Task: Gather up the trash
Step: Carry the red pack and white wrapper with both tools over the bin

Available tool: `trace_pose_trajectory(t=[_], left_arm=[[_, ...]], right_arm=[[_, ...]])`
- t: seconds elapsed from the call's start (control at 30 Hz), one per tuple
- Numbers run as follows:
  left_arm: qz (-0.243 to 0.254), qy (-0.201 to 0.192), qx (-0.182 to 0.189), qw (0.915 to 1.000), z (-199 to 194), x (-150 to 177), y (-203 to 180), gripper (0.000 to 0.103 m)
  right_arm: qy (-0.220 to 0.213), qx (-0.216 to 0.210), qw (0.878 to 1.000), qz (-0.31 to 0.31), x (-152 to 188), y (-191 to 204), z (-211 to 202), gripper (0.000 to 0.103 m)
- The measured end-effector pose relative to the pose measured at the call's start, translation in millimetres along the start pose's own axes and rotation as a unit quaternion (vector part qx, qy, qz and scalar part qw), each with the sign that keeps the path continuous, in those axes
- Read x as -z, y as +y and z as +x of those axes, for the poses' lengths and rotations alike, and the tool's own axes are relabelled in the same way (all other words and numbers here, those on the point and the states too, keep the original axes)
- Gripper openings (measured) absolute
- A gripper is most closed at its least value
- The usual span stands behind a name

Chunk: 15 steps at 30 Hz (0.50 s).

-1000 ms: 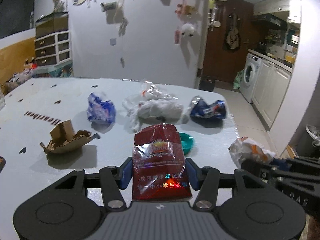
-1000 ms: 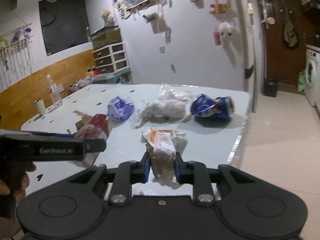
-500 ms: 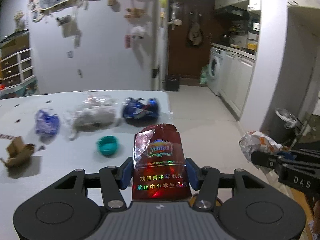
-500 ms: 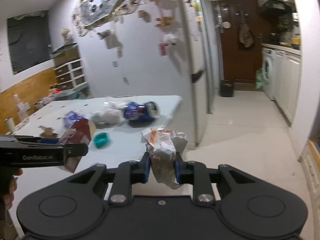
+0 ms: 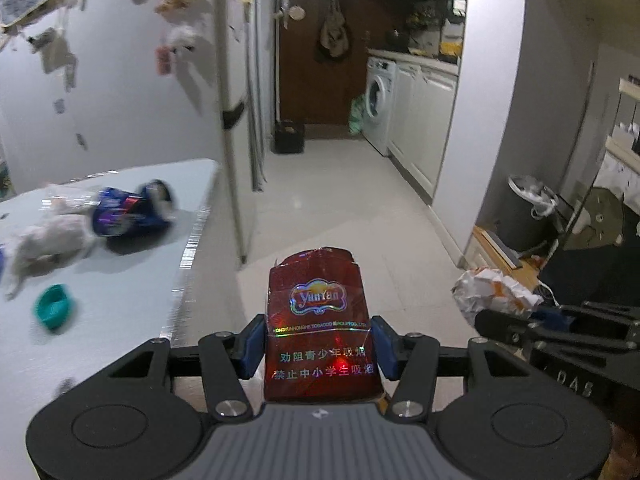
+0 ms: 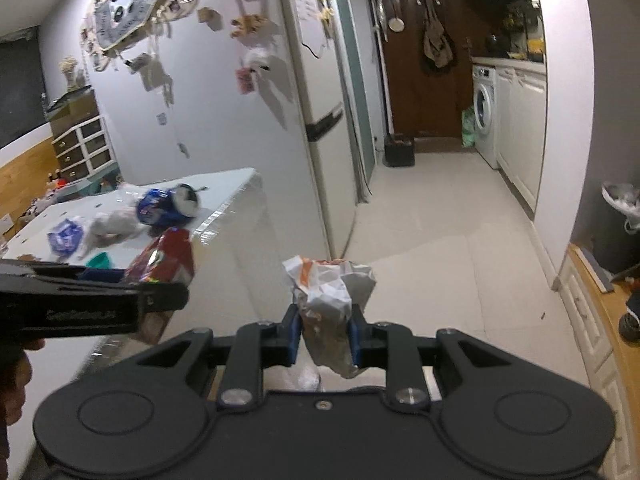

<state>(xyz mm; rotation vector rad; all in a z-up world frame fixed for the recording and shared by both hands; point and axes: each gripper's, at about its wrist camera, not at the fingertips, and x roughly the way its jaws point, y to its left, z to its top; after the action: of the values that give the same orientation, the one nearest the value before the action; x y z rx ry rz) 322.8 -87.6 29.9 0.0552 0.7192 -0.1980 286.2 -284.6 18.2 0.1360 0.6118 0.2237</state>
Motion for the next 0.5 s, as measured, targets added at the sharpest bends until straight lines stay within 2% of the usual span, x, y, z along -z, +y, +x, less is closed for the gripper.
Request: trace_pose_trajectory(t=[0.2, 0.5], left_arm=[[0.008, 0.041, 0.009, 0.9991, 76, -7, -30, 0.055], [-0.007, 0.125, 0.01, 0.9921, 208, 4, -40, 0.055]], right_arm=[[0.031, 0.009, 0.999, 0.015, 5, -46, 41, 0.025], [0.106, 0.021, 0.993, 0.039, 32, -101, 133, 0.025]])
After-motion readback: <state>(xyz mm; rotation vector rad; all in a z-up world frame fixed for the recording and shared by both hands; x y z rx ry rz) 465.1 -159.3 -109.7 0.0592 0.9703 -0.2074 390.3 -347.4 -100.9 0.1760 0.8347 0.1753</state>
